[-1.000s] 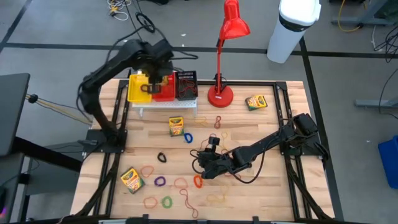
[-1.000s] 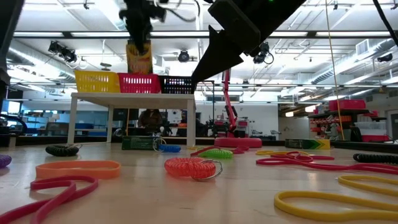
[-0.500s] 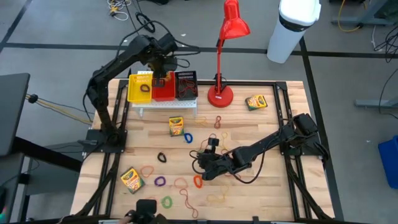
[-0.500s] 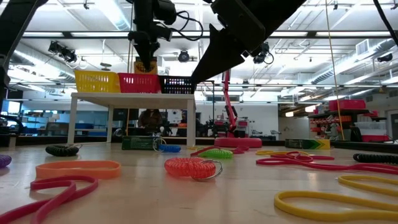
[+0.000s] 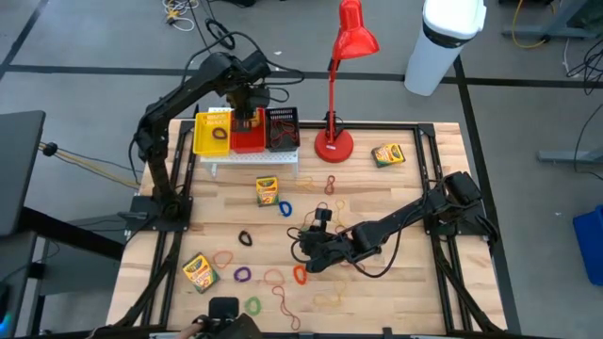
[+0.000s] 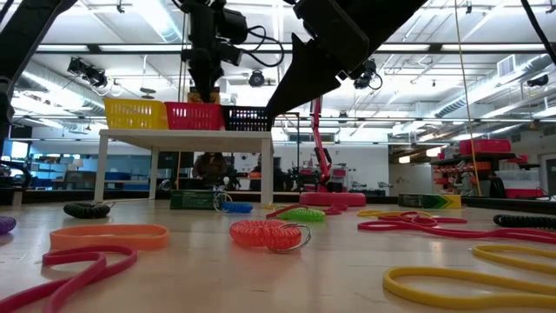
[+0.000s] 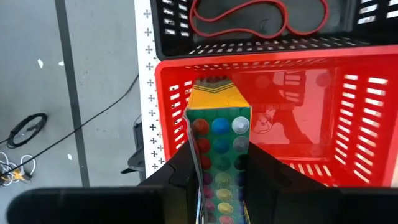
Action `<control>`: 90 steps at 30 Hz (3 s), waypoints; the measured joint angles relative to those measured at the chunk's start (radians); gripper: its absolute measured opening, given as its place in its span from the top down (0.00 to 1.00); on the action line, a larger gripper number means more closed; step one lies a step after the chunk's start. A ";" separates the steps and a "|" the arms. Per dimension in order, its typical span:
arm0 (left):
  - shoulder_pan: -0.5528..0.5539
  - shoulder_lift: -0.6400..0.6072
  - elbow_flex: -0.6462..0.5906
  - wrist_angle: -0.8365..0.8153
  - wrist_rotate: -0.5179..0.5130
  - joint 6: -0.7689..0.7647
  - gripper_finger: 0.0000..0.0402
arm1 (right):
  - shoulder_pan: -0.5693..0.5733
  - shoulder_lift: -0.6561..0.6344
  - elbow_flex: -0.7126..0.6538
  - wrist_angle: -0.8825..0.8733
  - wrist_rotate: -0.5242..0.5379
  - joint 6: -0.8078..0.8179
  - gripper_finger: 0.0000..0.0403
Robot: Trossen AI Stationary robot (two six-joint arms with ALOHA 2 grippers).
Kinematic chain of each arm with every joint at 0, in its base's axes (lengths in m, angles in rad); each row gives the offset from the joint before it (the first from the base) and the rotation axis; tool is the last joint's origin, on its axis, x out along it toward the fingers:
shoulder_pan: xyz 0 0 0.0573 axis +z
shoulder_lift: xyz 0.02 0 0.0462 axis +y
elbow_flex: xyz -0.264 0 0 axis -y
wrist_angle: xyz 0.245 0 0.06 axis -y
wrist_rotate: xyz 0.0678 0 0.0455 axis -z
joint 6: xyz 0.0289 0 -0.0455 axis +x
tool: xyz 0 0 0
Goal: Pick & Place Office Desk Supplies
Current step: Put the crayon box into the red bin on the shelf, then put the black spring rubber band into the yellow bin on the shelf
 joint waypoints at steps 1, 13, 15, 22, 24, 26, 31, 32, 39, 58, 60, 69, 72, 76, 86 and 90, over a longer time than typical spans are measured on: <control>0.001 0.002 0.000 0.001 0.000 0.000 0.78 | 0.000 0.000 0.000 0.000 0.000 0.000 0.89; 0.001 0.002 0.000 0.011 0.022 -0.025 0.73 | 0.000 0.000 0.000 0.000 -0.007 -0.001 0.89; -0.005 0.002 0.000 0.011 0.028 -0.026 0.73 | 0.000 0.000 0.000 0.000 -0.007 -0.001 0.89; -0.025 0.003 0.000 0.019 0.005 -0.055 0.72 | 0.000 0.000 0.000 0.000 -0.007 -0.001 0.89; -0.032 0.003 0.000 0.019 -0.009 -0.056 0.72 | 0.000 0.000 0.000 0.000 -0.007 -0.001 0.89; -0.036 0.002 0.000 0.019 -0.014 -0.056 0.72 | 0.000 0.000 0.000 0.000 -0.007 -0.001 0.89; -0.041 0.003 0.000 0.019 -0.034 -0.056 0.72 | 0.000 0.000 0.000 0.000 -0.007 -0.001 0.89; -0.041 0.003 0.000 0.019 -0.034 -0.057 0.72 | 0.000 0.000 0.000 0.000 -0.007 -0.001 0.89; -0.040 0.003 0.000 0.019 -0.052 -0.057 0.71 | 0.000 0.000 0.000 0.000 -0.007 -0.001 0.89; -0.040 0.002 0.000 0.040 -0.096 -0.070 0.44 | 0.000 0.000 0.000 0.000 -0.007 -0.001 0.89; -0.043 0.002 0.000 0.051 -0.116 -0.066 0.43 | 0.000 0.000 0.000 0.000 -0.007 -0.001 0.89; -0.088 0.001 0.000 0.053 -0.259 -0.040 0.45 | 0.000 0.000 0.000 0.000 -0.007 0.000 0.89; -0.104 -0.010 0.000 0.053 -0.296 -0.049 0.46 | 0.000 0.000 0.000 0.000 -0.007 -0.001 0.89; -0.106 -0.042 0.000 0.037 -0.299 -0.101 0.50 | 0.000 0.000 0.000 -0.001 -0.007 -0.002 0.89; -0.105 -0.199 -0.010 0.028 -0.133 -0.334 0.87 | -0.022 0.002 -0.165 0.319 0.074 -0.060 0.93; -0.135 -0.311 -0.124 0.163 -0.034 -0.457 0.98 | -0.065 0.002 -0.304 0.601 -0.046 -0.041 0.98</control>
